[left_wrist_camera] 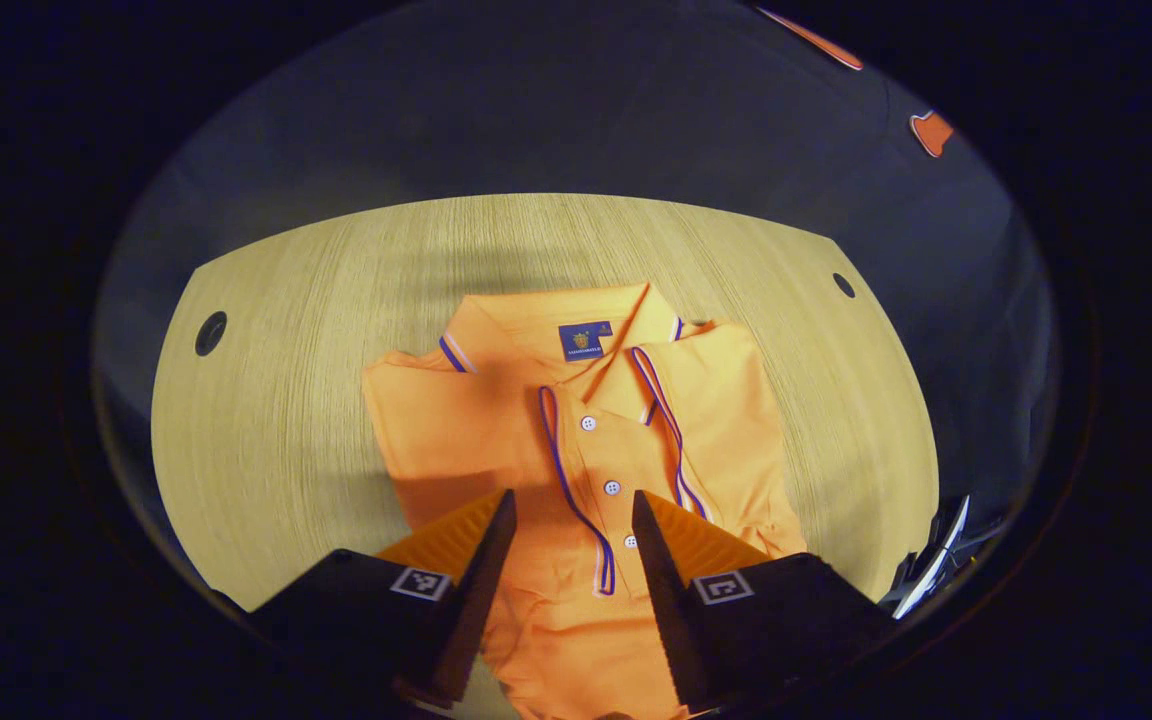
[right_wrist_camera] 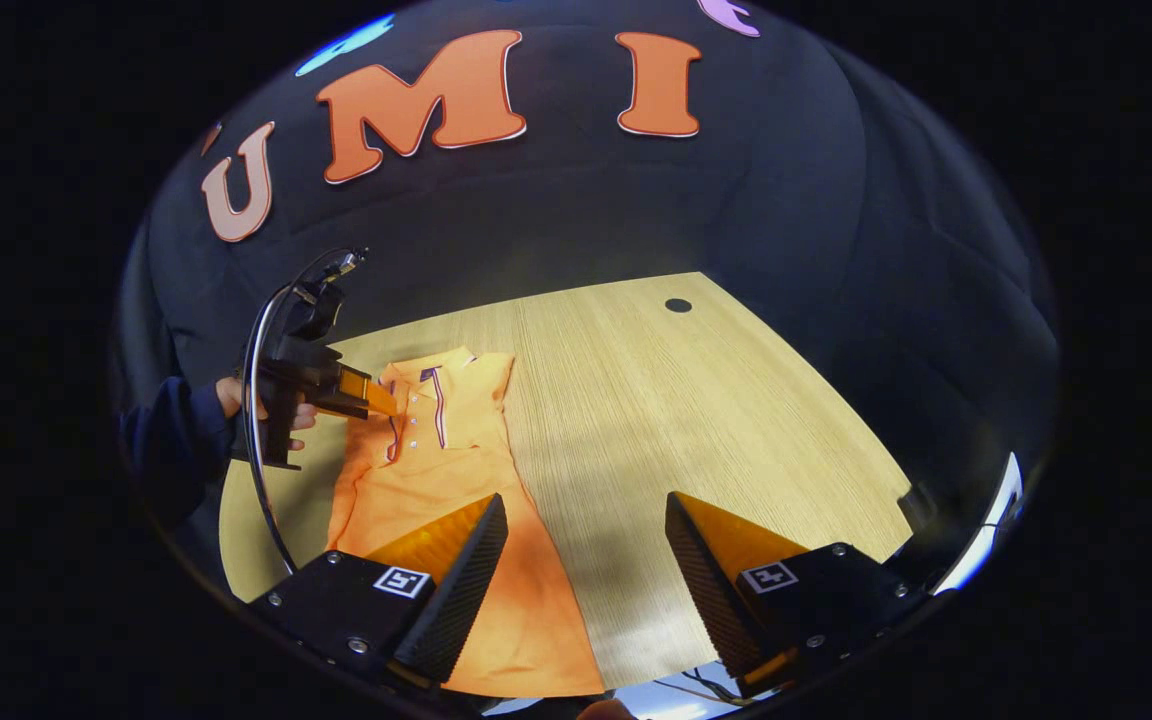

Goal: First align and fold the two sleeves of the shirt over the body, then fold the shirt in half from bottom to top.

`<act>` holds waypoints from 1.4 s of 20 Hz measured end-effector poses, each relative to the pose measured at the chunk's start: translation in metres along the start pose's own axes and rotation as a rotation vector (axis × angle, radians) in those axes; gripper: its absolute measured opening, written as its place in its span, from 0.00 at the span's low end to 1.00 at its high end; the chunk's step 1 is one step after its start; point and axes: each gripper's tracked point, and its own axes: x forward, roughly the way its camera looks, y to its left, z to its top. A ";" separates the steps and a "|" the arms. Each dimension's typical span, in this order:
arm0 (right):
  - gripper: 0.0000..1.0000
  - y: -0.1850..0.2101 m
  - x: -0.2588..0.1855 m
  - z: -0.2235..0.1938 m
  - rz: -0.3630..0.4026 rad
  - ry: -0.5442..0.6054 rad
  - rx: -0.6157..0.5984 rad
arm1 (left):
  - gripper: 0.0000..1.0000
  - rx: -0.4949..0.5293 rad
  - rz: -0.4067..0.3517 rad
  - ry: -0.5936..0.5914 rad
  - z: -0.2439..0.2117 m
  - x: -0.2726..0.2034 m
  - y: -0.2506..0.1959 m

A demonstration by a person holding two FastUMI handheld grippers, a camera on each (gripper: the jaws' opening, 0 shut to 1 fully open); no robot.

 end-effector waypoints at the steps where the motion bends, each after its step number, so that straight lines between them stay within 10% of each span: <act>1: 0.97 0.000 0.003 0.000 0.014 0.007 -0.013 | 0.76 -0.010 0.001 -0.012 -0.002 -0.003 -0.002; 6: 0.98 -0.005 0.008 -0.002 0.090 0.013 -0.081 | 0.98 -0.056 0.035 -0.051 -0.022 -0.032 -0.004; 28: 0.97 0.010 0.004 -0.112 0.342 0.188 -0.324 | 0.99 -0.117 0.206 -0.076 -0.273 -0.154 0.019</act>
